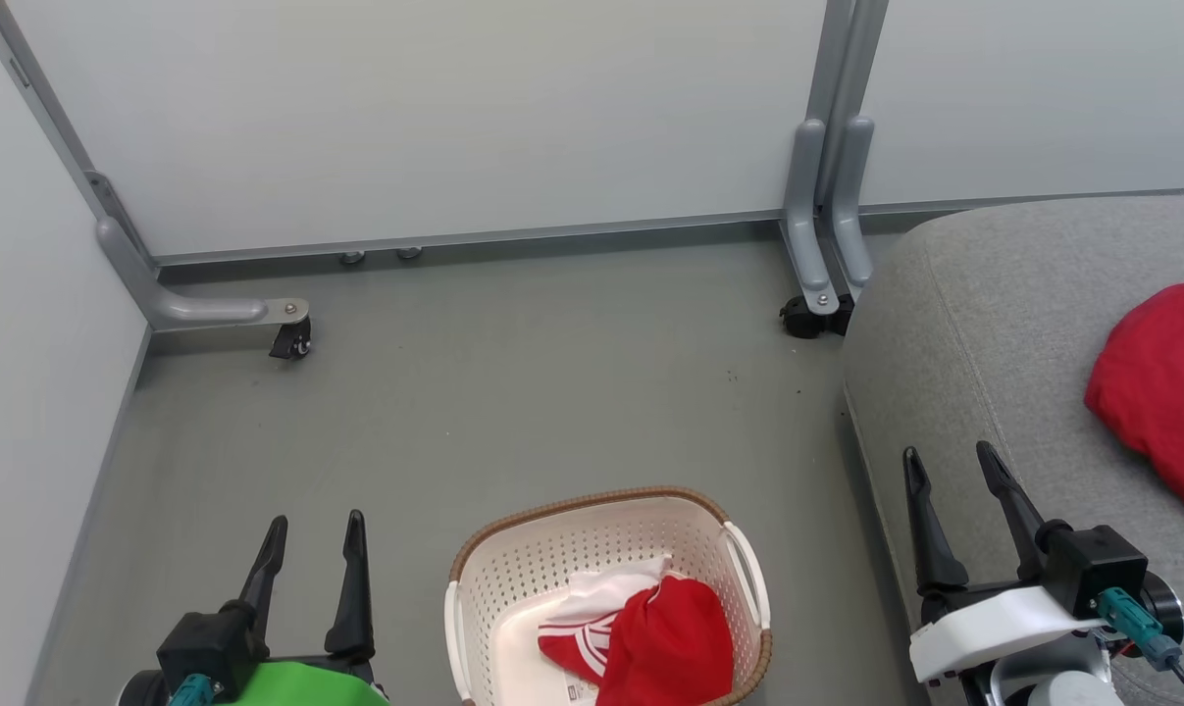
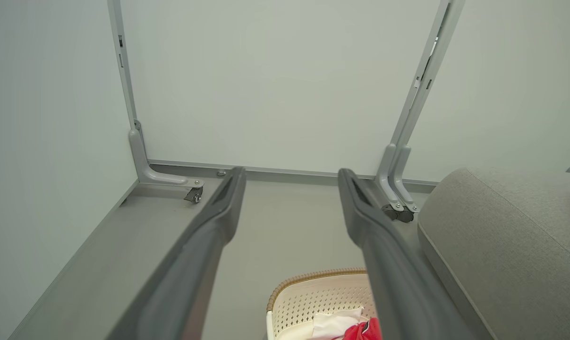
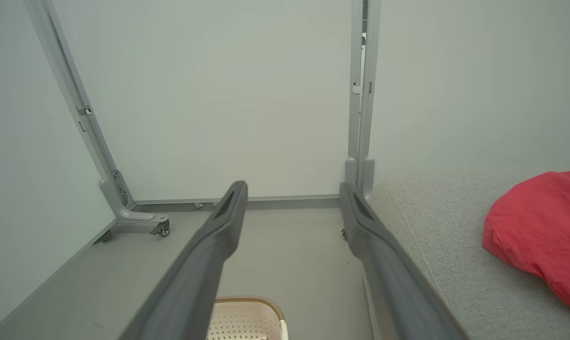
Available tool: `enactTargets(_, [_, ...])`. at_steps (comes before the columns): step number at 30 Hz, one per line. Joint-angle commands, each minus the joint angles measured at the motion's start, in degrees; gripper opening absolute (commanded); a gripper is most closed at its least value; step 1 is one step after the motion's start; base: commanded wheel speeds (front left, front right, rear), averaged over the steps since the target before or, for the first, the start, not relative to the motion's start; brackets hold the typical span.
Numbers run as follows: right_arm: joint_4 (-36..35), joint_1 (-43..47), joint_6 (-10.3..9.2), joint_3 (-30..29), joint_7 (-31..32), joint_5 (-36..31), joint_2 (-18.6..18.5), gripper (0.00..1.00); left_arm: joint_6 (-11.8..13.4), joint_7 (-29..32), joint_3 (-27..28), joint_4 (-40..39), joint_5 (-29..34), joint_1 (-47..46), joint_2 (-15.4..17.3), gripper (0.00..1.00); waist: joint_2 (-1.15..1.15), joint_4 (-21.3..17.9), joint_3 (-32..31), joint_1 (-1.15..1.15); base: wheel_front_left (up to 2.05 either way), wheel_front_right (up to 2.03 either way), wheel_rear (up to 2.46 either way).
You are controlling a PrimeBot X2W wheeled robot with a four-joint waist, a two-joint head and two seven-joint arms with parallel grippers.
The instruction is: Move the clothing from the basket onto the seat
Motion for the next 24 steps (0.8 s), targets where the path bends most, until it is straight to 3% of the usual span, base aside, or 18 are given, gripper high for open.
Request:
enactTargets(1, [-0.08, 0.10, -0.08, -0.26, -0.17, 0.24, -0.02, 1.00, -0.28, -0.02, 0.01, 0.09, -0.02, 0.18, 0.12, 1.00, 0.00, -0.19, 0.03, 0.00, 0.00, 0.00, 0.00])
enactTargets(24, [0.09, -0.87, -0.08, -0.45, -0.17, 2.01, 0.07, 1.00, -0.31, -0.02, -0.62, 0.61, 0.23, -0.68, 0.13, 1.00, 0.00, -1.94, 0.64, 0.00, 0.00, 0.00, 0.00])
